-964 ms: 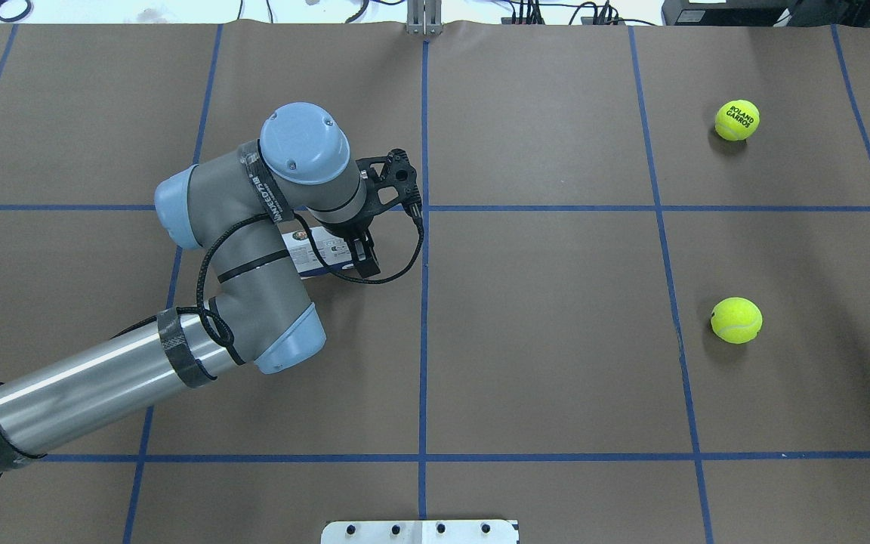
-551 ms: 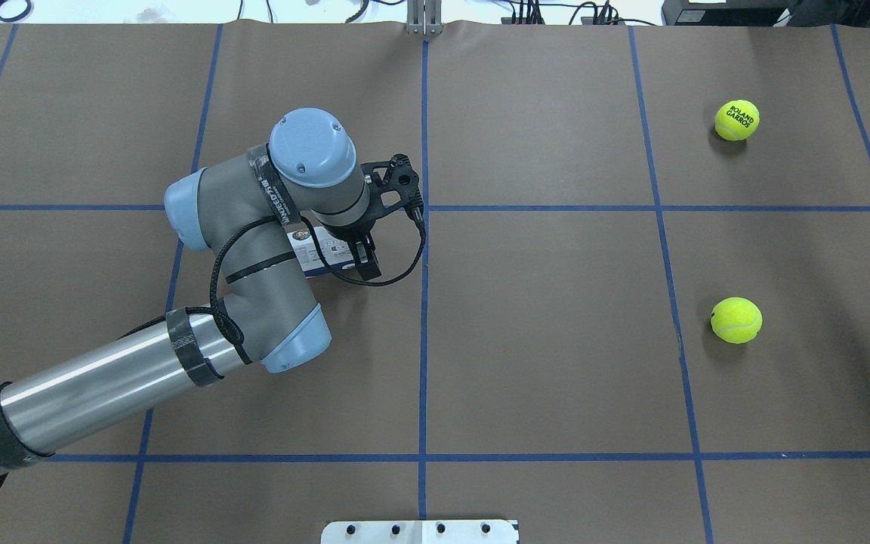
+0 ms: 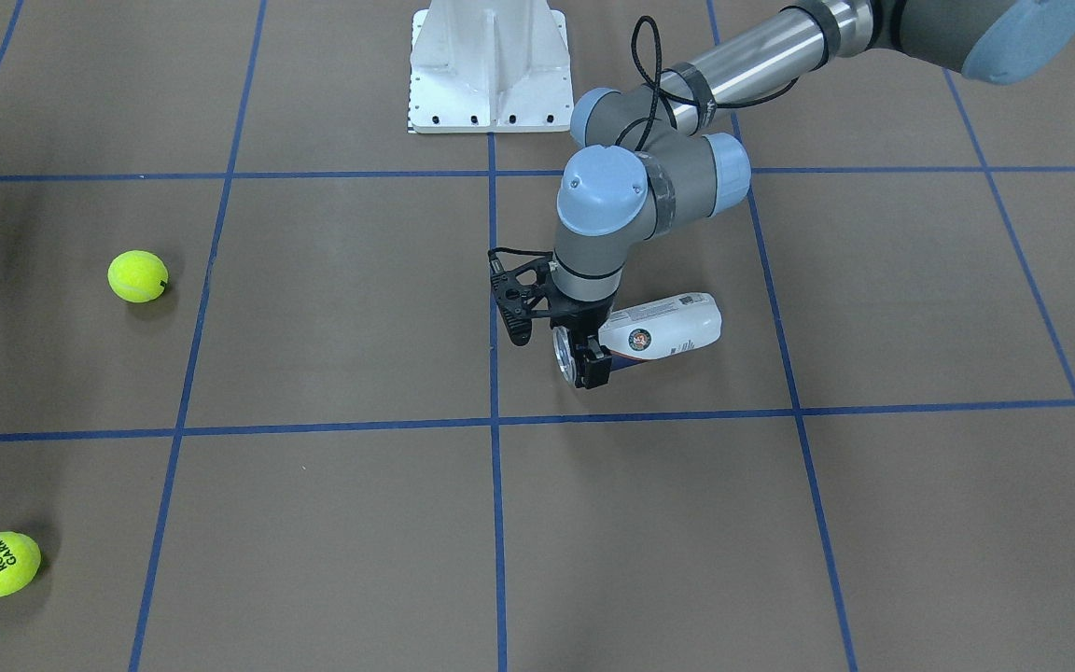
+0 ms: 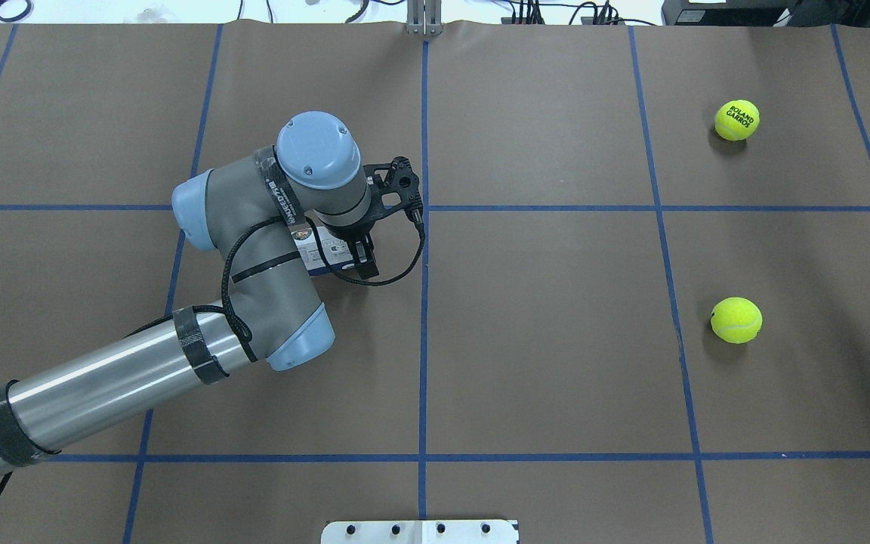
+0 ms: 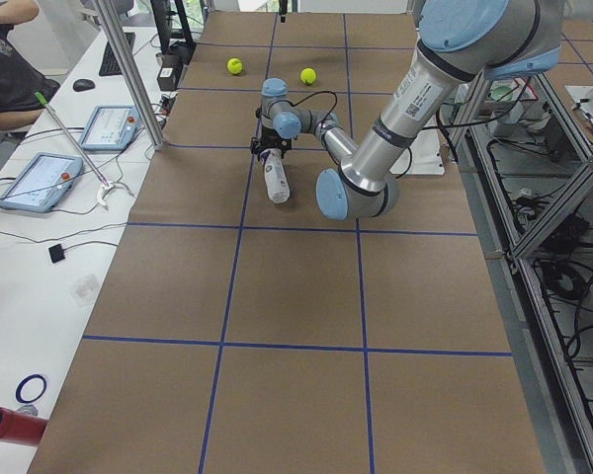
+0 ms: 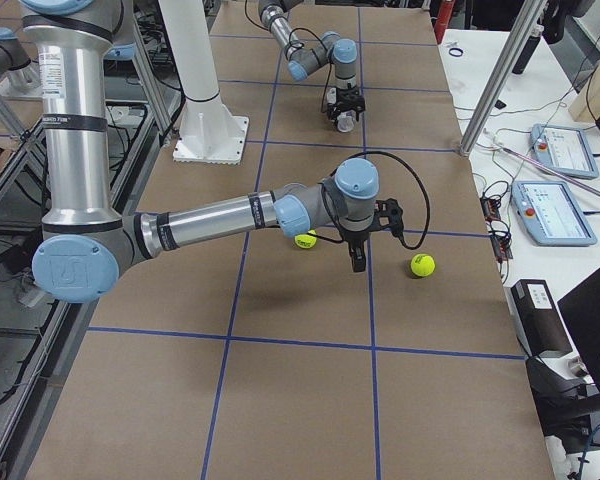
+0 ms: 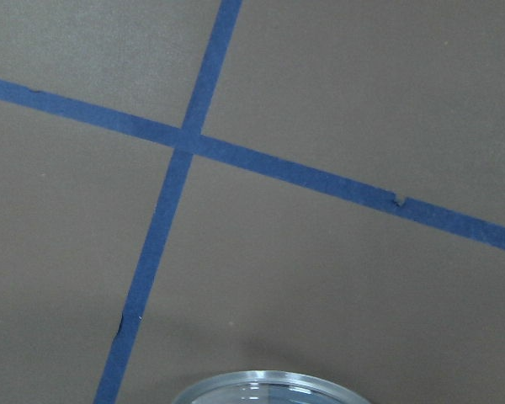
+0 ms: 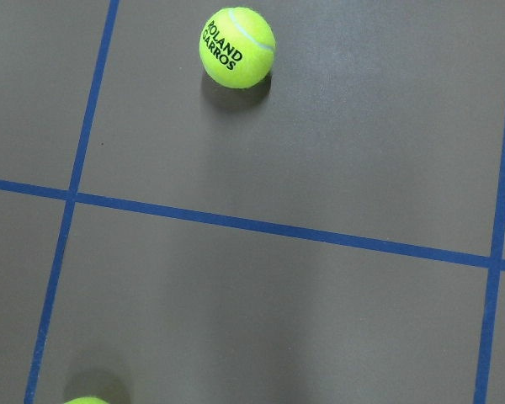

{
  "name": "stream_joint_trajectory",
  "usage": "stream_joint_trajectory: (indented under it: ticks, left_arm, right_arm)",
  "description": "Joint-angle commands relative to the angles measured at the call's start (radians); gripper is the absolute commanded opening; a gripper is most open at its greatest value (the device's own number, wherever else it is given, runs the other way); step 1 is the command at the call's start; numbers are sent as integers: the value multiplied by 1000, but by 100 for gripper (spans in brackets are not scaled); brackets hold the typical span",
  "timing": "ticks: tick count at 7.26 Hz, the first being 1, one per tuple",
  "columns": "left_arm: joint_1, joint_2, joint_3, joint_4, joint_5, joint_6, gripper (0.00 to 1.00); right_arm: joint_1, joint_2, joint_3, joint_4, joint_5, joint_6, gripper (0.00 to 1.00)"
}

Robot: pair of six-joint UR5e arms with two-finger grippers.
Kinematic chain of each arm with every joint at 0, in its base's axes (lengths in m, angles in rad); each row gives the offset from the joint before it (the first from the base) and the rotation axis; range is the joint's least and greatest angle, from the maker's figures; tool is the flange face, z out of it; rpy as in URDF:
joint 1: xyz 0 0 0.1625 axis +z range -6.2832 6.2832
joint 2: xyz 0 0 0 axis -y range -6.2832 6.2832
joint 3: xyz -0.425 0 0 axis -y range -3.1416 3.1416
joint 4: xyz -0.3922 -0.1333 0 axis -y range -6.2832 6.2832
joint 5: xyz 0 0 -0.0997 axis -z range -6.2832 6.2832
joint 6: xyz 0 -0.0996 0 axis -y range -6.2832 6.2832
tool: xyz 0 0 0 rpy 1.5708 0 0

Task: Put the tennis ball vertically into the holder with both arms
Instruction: 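Close the left gripper around the can's open end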

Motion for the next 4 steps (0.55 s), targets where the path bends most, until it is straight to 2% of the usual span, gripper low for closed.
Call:
stream_joint_trajectory:
  ticks: [1,2,3,4]
  left_arm:
    - [2,-7,6,-2,2,3,79]
    - [2,-13,3,-5,2,0,53]
    - [-4,-22,-12,-8,2,2,47]
    - [-39,-25,-99,-30,0,-15,46]
  right_arm:
    - [-2,0,0,0,0,0,99]
    - [-1,2,0,0,2,0,99]
    - [-1,3,0,0,0,0,99]
    - [-1,3,2,2,0,0,99]
